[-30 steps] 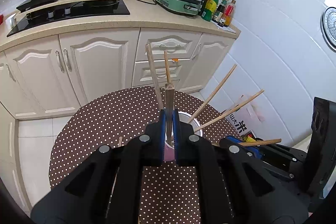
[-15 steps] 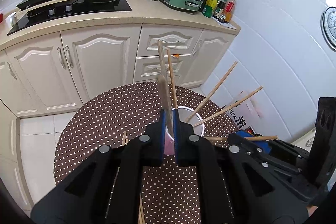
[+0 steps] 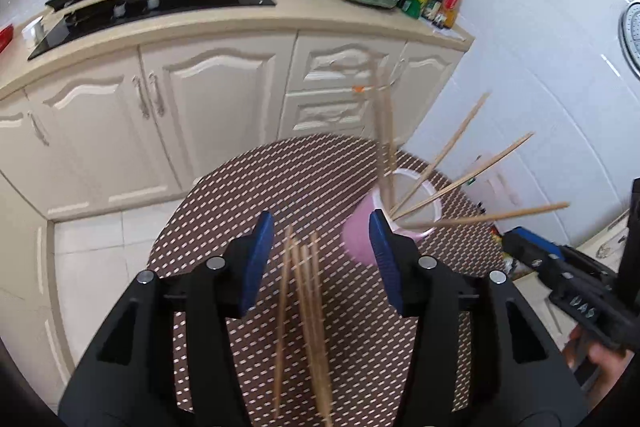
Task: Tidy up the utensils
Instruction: 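Open the right gripper and move it back to the chopstick pile, then grasp another wooden chopstick from the pile with the right gripper, then lift the chopstick and lower it into the pink cup with the right gripper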
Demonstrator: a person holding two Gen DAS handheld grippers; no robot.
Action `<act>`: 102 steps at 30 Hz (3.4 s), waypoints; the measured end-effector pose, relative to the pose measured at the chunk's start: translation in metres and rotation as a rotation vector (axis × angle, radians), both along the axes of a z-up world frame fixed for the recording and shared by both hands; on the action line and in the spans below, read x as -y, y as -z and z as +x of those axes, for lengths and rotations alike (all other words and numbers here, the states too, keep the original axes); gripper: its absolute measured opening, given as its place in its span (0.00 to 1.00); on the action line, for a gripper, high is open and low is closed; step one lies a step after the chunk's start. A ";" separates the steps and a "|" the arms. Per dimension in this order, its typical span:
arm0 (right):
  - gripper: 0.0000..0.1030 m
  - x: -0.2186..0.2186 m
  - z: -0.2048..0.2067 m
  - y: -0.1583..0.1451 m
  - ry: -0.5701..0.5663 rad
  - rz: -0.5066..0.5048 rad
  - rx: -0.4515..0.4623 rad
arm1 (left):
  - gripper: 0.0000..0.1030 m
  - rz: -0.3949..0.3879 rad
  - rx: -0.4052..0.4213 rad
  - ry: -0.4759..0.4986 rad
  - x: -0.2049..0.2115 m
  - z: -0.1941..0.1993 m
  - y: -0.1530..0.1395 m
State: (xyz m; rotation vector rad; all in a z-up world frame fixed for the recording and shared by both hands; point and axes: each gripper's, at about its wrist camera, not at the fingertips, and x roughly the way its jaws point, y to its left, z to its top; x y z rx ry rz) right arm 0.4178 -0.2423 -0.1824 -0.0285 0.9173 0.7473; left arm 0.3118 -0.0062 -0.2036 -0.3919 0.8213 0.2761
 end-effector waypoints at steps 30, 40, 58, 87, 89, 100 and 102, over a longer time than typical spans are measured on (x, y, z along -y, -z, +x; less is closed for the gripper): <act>0.25 -0.068 -0.018 0.109 0.023 -0.119 -0.247 | 0.43 -0.033 -0.409 0.191 -0.013 0.051 0.153; 0.24 -0.100 -0.005 0.129 0.006 -0.136 -0.292 | 0.17 0.029 -0.434 0.204 -0.023 0.062 0.157; 0.12 -0.151 0.006 0.146 -0.048 -0.313 -0.289 | 0.06 -0.105 -0.378 0.202 -0.041 0.032 0.150; 0.05 -0.097 -0.005 0.023 -0.225 -0.001 -0.172 | 0.06 -0.046 -0.084 0.087 -0.007 0.015 0.013; 0.05 -0.092 -0.004 0.016 -0.234 0.023 -0.173 | 0.06 -0.041 -0.059 0.084 -0.001 0.014 0.001; 0.05 -0.066 0.005 -0.013 -0.290 0.090 -0.133 | 0.06 -0.016 0.052 0.068 0.029 0.015 -0.049; 0.05 -0.064 0.007 -0.016 -0.296 0.101 -0.136 | 0.06 -0.010 0.065 0.067 0.033 0.016 -0.053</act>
